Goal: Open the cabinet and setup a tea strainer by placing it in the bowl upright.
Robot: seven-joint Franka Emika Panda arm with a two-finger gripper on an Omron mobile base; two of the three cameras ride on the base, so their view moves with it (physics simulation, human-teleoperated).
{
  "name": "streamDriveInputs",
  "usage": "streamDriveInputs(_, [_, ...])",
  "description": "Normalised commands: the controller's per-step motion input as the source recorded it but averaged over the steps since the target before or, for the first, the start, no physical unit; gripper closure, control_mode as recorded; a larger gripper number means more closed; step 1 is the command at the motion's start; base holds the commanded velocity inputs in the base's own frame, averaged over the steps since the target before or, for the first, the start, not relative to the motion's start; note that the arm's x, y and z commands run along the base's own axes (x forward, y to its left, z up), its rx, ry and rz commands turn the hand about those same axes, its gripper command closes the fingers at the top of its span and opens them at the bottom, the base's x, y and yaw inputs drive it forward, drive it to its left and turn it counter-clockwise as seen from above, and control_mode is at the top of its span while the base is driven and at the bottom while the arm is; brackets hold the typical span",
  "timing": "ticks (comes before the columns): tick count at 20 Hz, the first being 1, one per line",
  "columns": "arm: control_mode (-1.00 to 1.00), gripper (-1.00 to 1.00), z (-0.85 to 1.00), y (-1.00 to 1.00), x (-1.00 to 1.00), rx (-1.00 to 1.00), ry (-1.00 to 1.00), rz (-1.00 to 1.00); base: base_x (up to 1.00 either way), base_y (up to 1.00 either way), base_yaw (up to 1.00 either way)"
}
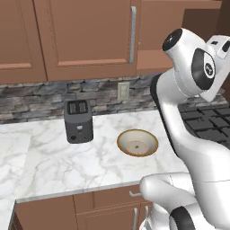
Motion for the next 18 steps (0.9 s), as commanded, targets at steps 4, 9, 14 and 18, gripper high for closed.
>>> streamDriveInputs(4, [-1.0,-1.0,0.0,-0.57,0.4,0.04,0.0,0.05,0.0,0.0,0.0])
streamDriveInputs(9, [-1.0,-1.0,-0.01,-0.45,0.14,0.0,0.0,0.05,0.0,0.0,0.0])
streamDriveInputs(14, [-1.0,-1.0,-0.08,-0.35,0.01,0.0,-0.03,0.04,0.0,0.0,0.0])
streamDriveInputs(18, [-1.0,-1.0,-0.03,-0.08,0.0,0.0,-0.06,0.02,0.0,0.0,0.0])
